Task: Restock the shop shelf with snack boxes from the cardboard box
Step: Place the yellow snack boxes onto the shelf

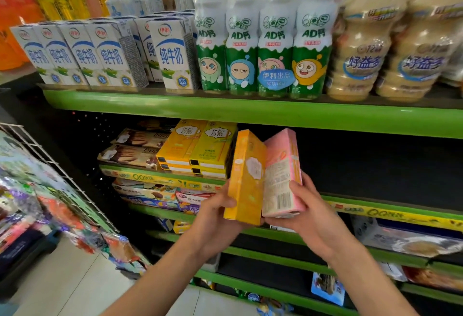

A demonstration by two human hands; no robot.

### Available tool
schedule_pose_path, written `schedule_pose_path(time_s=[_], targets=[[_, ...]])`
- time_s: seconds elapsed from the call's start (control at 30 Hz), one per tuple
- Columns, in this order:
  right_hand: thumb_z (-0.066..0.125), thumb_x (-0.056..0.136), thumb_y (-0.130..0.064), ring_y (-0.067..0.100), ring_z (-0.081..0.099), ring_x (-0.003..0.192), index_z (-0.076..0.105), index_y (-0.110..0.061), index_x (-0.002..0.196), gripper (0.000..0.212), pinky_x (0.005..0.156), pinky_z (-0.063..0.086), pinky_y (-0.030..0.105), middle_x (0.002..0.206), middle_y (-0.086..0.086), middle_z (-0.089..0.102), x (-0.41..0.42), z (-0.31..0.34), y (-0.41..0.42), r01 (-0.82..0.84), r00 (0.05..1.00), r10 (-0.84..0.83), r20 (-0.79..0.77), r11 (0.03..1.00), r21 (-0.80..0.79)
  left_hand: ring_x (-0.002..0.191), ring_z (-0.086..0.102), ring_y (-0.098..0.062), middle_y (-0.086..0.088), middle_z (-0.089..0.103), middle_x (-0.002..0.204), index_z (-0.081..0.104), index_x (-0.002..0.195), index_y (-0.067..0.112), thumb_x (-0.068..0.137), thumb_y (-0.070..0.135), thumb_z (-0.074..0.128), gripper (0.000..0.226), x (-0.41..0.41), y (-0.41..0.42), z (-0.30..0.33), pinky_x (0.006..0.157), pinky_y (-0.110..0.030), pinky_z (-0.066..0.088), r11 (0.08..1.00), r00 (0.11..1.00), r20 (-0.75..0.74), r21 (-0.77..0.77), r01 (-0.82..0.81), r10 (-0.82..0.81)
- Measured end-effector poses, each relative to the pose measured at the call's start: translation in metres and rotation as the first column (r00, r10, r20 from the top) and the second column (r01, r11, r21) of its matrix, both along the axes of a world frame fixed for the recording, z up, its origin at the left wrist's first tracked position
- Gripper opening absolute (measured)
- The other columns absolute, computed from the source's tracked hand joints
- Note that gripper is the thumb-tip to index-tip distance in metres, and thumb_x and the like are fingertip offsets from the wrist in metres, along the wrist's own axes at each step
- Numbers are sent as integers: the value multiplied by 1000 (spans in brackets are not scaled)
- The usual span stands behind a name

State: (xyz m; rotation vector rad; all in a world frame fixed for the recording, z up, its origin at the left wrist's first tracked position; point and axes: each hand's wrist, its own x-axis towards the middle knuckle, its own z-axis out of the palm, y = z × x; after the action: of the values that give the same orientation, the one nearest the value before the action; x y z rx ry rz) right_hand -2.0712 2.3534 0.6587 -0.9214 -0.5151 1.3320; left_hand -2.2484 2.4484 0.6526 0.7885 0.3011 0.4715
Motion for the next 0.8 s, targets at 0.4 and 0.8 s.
schedule_pose_path(time_s=[0.4, 0.8], targets=[[69, 79, -54, 35, 58, 123, 52, -40, 136, 61, 108, 34, 63, 133, 9, 63, 11, -10, -20, -77, 995, 77, 60, 997, -4, 132, 46, -44, -17, 47, 148, 52, 142, 17, 95, 43, 47, 54, -2, -4, -5, 107, -74, 23, 956, 966, 98, -152, 251, -238], [80, 67, -45, 22, 70, 99, 56, -11, 119, 67, 74, 54, 30, 114, 9, 72, 19, 1, -23, -73, 949, 108, 297, 989, -125, 117, 61, -39, -14, 62, 133, 64, 129, 21, 87, 23, 67, 43, -3, 0, 3, 79, -58, 57, 977, 982, -12, -102, 185, -187]])
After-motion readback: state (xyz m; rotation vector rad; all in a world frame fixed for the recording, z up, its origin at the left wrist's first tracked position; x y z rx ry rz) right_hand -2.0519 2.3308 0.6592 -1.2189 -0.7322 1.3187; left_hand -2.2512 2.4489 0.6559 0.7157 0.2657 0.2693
